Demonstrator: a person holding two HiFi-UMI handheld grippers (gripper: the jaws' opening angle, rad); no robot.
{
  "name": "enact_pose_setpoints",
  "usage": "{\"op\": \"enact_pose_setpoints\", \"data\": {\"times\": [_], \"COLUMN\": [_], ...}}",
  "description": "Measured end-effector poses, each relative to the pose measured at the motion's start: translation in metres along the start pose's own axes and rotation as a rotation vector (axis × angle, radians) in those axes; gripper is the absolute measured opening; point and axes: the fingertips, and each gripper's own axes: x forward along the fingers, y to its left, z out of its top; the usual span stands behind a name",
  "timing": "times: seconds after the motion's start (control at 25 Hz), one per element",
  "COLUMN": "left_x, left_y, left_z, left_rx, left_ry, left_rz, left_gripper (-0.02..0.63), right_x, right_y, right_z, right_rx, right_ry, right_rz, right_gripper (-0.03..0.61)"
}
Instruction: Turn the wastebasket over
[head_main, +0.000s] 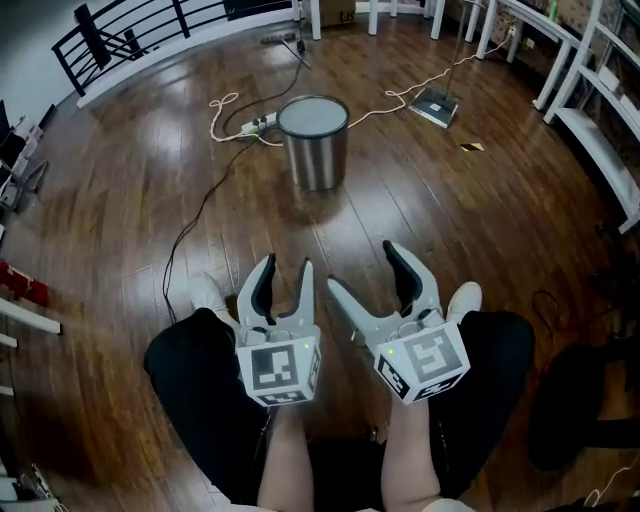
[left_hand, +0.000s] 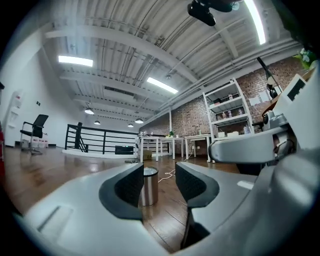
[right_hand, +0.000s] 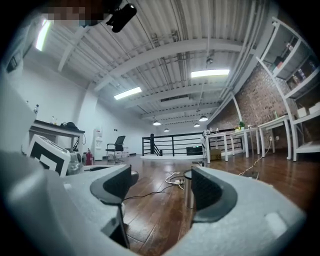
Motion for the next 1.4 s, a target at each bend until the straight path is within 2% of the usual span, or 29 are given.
{"op": "enact_pose_setpoints", "data": {"times": [0.16, 0.28, 0.48, 0.68, 0.88, 1.16, 1.4], "left_x": [0.016, 0.015, 0.031, 0.051, 0.076, 0.13, 0.185], "left_y": [0.022, 0.035, 0.049, 0.056, 0.048, 0.053, 0.073], "left_z": [0.035, 0.065, 0.088, 0.079, 0.063, 0.046, 0.048], "left_rx": [0.05, 0.047, 0.059, 0.06, 0.041, 0.042, 0.032], "left_ry": [-0.039, -0.104, -0.17, -0.147, -0.117, -0.091, -0.085], "left_rz": [0.024, 0.059, 0.101, 0.118, 0.095, 0.08, 0.085], "left_gripper": [0.237, 0.239, 0.239, 0.239, 0.239, 0.239, 0.239], "right_x": [0.019, 0.023, 0.034, 0.05, 0.066, 0.113, 0.165], "right_y": [-0.016, -0.03, -0.059, -0.077, -0.088, -0.131, -0.162], "right_z": [0.033, 0.067, 0.084, 0.086, 0.06, 0.037, 0.044], "right_rx": [-0.088, -0.149, -0.189, -0.165, -0.136, -0.082, -0.08], "right_ry": [-0.009, -0.057, -0.092, -0.122, -0.075, -0.034, -0.021], "right_rz": [0.058, 0.087, 0.093, 0.097, 0.107, 0.079, 0.082], "right_gripper": [0.362, 0.363, 0.362, 0.364, 0.362, 0.362, 0.363]}}
